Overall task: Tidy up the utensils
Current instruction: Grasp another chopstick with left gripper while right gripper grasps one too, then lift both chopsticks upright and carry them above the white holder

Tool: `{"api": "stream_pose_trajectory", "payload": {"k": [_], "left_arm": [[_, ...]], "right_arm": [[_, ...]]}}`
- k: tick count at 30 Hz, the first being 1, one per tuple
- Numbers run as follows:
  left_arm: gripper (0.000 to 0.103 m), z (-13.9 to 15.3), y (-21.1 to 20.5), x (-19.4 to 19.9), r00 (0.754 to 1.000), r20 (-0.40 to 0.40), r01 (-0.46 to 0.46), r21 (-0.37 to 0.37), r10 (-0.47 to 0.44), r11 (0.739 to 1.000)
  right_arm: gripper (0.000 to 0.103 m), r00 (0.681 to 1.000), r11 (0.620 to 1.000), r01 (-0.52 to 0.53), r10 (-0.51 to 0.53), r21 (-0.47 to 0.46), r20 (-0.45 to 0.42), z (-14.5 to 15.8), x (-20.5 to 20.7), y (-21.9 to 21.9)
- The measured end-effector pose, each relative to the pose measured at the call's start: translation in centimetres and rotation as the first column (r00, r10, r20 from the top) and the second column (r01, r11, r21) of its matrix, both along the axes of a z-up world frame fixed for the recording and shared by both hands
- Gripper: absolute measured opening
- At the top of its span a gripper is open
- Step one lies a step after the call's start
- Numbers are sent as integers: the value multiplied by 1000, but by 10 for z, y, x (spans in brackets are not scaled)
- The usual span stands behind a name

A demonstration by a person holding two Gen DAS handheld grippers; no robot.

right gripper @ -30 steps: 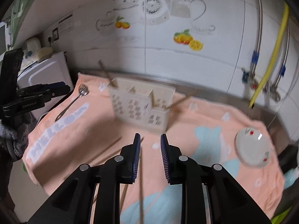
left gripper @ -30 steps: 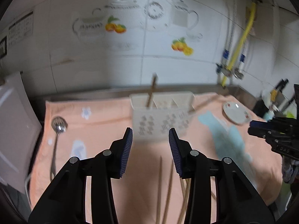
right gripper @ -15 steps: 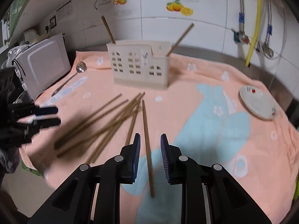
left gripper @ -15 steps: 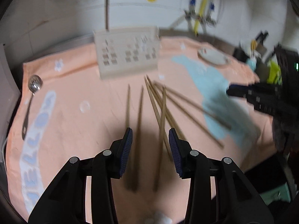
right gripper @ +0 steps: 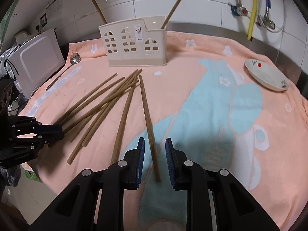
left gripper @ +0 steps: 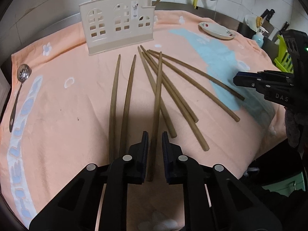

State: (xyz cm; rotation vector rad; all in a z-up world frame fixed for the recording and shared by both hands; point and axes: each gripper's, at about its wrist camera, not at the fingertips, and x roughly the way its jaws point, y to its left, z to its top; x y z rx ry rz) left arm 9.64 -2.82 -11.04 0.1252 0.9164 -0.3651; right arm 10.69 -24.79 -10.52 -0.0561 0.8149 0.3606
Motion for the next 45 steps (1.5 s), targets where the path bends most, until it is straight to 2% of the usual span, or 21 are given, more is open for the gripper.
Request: {"api": "stream_pose_trajectory", "payload": {"k": [10, 15, 19, 25, 35, 41, 45], "left_arm": [[11, -7, 2, 6, 1000, -8, -13, -14, 13, 1000], [7, -7, -3, 3, 1000, 26, -10, 14, 9, 1000], [6, -2, -3, 3, 999, 37, -11, -5, 11, 1000], [6, 10, -1, 0, 998, 68, -9, -18, 10, 1000], [5, 43, 3, 1, 989, 143, -21, -62, 30, 998], [5, 56, 7, 5, 984, 173, -28, -89, 43, 996], [5, 64, 9, 7, 980, 191, -35, -104, 55, 994]], "right_arm": [[22, 1000, 1000, 11, -11, 9, -18, -9, 4, 0], [22, 999, 1000, 13, -12, 13, -32, -15, 6, -1], [22, 999, 1000, 9, -9, 10, -38, -19, 7, 1], [22, 1000, 1000, 7, -7, -1, -30, -22, 9, 3], [11, 1000, 997, 1, 0, -79, 19, -23, 1, 11], [8, 999, 999, -3, 5, -55, 33, -17, -1, 10], [8, 998, 999, -12, 14, -35, 68, 0, -5, 11]]}}
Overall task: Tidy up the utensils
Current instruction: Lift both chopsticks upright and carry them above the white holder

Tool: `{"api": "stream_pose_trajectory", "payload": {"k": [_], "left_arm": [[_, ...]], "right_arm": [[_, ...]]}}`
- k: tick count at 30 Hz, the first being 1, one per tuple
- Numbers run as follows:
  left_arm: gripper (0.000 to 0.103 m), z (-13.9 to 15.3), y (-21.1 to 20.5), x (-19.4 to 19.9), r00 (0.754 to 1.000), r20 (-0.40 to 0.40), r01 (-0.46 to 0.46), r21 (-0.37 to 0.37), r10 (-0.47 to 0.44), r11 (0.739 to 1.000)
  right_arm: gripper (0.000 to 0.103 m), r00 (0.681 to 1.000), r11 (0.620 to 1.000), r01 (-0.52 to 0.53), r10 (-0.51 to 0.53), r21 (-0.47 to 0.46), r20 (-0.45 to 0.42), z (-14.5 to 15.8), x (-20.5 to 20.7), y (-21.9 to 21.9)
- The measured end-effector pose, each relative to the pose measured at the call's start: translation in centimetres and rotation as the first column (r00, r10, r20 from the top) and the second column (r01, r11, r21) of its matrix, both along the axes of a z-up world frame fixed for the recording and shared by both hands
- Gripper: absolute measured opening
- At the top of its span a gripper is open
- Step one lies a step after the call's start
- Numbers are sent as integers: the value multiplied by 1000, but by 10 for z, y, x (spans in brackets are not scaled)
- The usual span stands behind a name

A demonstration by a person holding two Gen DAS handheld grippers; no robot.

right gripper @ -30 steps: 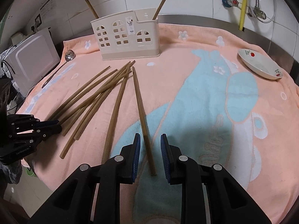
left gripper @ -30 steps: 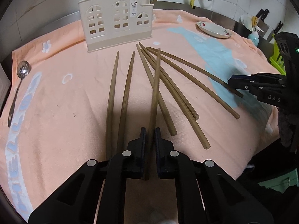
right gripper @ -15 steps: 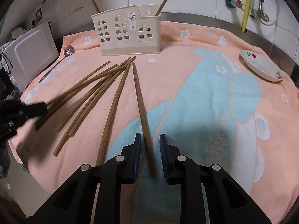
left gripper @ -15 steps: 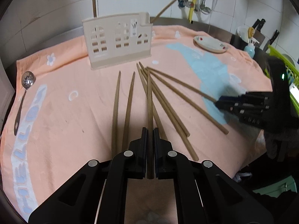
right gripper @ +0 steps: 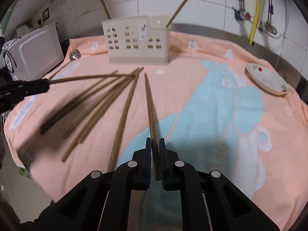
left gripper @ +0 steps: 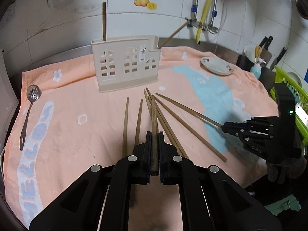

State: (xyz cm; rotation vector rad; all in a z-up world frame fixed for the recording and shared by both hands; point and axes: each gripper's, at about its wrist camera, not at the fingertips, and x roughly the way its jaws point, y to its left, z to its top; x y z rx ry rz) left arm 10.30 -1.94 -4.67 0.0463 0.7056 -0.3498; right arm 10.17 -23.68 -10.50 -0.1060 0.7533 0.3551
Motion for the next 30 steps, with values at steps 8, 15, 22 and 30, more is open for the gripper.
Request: {"api": "stream_pose_trajectory", "payload": {"k": [8, 15, 22, 30], "left_arm": [[5, 19, 9, 4, 999, 35, -16, -54, 17, 998], [5, 36, 12, 10, 997, 70, -20, -84, 26, 996], [5, 45, 17, 18, 997, 70, -33, -119, 41, 992], [5, 65, 22, 32, 994, 95, -40, -147, 54, 988]], "right_arm": [[6, 995, 999, -25, 20, 48, 100, 61, 7, 2], [6, 989, 995, -56, 44, 84, 142, 108, 30, 4], [6, 985, 994, -73, 58, 85, 160, 135, 49, 8], [6, 979, 992, -108, 94, 68, 180, 165, 67, 17]]}}
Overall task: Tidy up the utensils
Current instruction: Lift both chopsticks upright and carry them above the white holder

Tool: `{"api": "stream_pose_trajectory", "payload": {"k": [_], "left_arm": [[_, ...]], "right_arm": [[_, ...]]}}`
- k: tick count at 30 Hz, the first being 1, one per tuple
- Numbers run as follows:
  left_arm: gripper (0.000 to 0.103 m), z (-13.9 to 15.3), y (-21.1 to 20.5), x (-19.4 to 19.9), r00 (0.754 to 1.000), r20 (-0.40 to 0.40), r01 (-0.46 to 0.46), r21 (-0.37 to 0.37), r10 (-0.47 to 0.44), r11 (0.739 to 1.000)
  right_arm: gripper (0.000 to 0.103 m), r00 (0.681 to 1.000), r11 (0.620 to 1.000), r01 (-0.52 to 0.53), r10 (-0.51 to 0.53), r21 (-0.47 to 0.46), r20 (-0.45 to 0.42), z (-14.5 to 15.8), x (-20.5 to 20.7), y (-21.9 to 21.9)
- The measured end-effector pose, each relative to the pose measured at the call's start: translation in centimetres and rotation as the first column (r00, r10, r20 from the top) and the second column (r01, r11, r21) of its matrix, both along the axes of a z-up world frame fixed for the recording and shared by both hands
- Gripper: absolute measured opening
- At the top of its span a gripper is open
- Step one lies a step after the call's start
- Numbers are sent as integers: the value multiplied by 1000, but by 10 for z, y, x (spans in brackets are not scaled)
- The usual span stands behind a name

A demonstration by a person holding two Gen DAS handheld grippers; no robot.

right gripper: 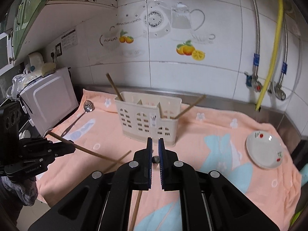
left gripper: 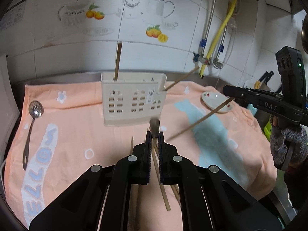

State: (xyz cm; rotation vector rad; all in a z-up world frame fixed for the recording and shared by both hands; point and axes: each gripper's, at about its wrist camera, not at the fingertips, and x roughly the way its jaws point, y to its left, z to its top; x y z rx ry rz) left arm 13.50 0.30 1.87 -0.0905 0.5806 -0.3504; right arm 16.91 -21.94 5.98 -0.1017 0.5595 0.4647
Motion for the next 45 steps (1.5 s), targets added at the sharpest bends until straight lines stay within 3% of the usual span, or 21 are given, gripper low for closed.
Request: {"api": "stream_pose_trajectory", "payload": {"k": [13, 22, 30, 35, 45], "left_arm": [[5, 48, 1, 40, 999, 49, 1, 7, -1, 1000], [5, 115, 0, 56, 982, 187, -21, 24, 16, 999], [5, 155, -1, 83, 957, 279, -91, 53, 73, 994], [5, 148, -1, 102, 956, 275, -132, 81, 106, 988], [5, 99, 11, 137, 984, 124, -142, 75, 132, 987]], "right_arm": [[6, 999, 1000, -16, 15, 12, 43, 68, 44, 6], [6, 995, 998, 16, -21, 56, 100, 112, 82, 11], [6, 990, 997, 42, -50, 67, 128, 128, 113, 21], [6, 990, 996, 49, -58, 75, 132, 124, 129, 27], [6, 997, 997, 54, -56, 59, 45, 86, 149, 34]]}}
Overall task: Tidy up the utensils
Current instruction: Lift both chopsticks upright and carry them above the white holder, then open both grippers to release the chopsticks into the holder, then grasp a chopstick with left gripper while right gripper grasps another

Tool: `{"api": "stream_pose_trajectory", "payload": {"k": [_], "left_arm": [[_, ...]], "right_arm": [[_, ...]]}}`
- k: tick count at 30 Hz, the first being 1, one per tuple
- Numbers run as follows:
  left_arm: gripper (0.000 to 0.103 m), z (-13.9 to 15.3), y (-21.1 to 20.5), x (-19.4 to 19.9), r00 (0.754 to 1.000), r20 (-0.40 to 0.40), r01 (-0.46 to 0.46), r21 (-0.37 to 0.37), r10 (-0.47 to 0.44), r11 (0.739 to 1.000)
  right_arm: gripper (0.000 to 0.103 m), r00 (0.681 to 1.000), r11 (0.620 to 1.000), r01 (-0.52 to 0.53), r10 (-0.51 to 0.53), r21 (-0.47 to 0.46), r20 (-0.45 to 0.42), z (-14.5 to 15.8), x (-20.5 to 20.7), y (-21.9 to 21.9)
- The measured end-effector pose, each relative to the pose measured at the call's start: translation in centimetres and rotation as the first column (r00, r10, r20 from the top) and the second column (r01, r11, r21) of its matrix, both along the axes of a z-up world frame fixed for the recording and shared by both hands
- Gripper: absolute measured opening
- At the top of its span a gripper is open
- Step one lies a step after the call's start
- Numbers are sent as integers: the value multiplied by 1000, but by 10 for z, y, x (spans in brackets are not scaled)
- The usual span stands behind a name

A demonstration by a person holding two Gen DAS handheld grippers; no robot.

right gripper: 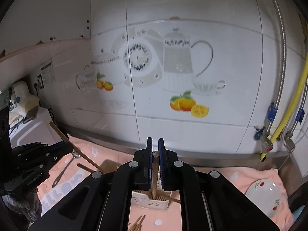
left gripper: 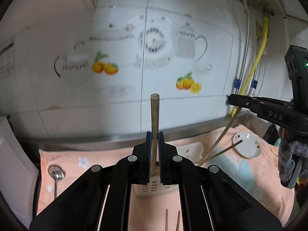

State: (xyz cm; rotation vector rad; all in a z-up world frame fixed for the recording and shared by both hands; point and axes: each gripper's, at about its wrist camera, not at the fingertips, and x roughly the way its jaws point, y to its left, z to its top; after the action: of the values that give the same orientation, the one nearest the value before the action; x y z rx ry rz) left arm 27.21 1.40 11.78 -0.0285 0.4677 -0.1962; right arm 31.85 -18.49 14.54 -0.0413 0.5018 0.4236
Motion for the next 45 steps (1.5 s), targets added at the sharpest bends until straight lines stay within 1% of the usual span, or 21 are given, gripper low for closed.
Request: {"api": "stream_pose_trajectory", "payload": {"k": [3, 8, 15, 16, 17, 18, 21, 22, 23, 25, 26, 28, 30, 31, 32, 35, 36, 39, 42, 45], "left_arm": [[6, -7, 3, 5, 1000, -26, 11, -20, -11, 1000], [7, -10, 5, 6, 999, -41, 0, -38, -2, 999], [9, -4, 5, -5, 1000, -20, -6, -30, 6, 1000], [11, -3, 6, -8, 1000, -15, -8, -30, 8, 1000], [17, -2, 7, -13, 1000, -8, -13, -28, 12, 1000], [19, 0, 8, -18, 1000, 0, -18, -28, 18, 999], [30, 1, 12, -34, 999, 16, -28, -35, 28, 999], [36, 1, 13, -37, 999, 19, -30, -36, 31, 999], [39, -1, 15, -44, 999, 22, -36, -34, 37, 999], [40, -5, 16, -54, 999, 21, -38, -32, 39, 999], [43, -9, 17, -62, 999, 17, -41, -32, 41, 999], [55, -17, 19, -75, 999, 13, -48, -37, 49, 998], [57, -25, 19, -86, 999, 5, -44, -39, 44, 998], [61, -29, 19, -90, 999, -3, -42, -38, 42, 998], [65, -36, 19, -96, 999, -11, -42, -36, 42, 998], [68, -55, 17, -109, 999, -39, -37, -13, 36, 999], [69, -62, 16, -113, 998, -48, -38, -1, 38, 999], [71, -86, 15, -124, 995, -88, -41, 30, 44, 999], [71, -110, 16, -131, 990, -135, -44, 40, 49, 998], [71, -131, 19, -137, 982, -180, -50, 42, 57, 998]], "right_arm": [[6, 1000, 1000, 0, 0, -6, -19, -9, 3, 1], [7, 999, 1000, -3, 2, -14, -38, -21, 3, 1], [8, 1000, 1000, 0, 0, -11, -14, -14, -9, -7], [8, 1000, 1000, -2, 2, -14, -6, -12, -15, -9], [9, 1000, 1000, -2, 2, -15, -1, -11, -19, -10], [9, 1000, 1000, -2, 2, -15, 5, -12, -27, -13], [15, 1000, 1000, -11, 12, -15, 10, -17, -46, -18], [17, 1000, 1000, -15, 15, -21, 10, -20, -53, -18], [18, 1000, 999, -17, 18, -27, 12, -24, -61, -19], [20, 1000, 999, -26, 27, -30, 10, -34, -77, -21], [24, 1000, 999, -30, 30, -31, 5, -39, -83, -21], [25, 999, 999, -40, 39, -33, -9, -54, -100, -21], [27, 999, 998, -49, 48, -39, -21, -69, -115, -21], [31, 998, 998, -50, 49, -43, -25, -75, -120, -21], [32, 998, 997, -52, 51, -52, -33, -84, -127, -21], [33, 998, 996, -53, 49, -78, -47, -109, -146, -19], [33, 997, 995, -54, 50, -81, -60, -120, -153, -19], [33, 995, 996, -51, 44, -74, -94, -140, -164, -22], [33, 991, 996, -43, 32, -83, -129, -163, -175, -23], [33, 989, 994, -33, 17, -107, -145, -179, -184, -23]]}}
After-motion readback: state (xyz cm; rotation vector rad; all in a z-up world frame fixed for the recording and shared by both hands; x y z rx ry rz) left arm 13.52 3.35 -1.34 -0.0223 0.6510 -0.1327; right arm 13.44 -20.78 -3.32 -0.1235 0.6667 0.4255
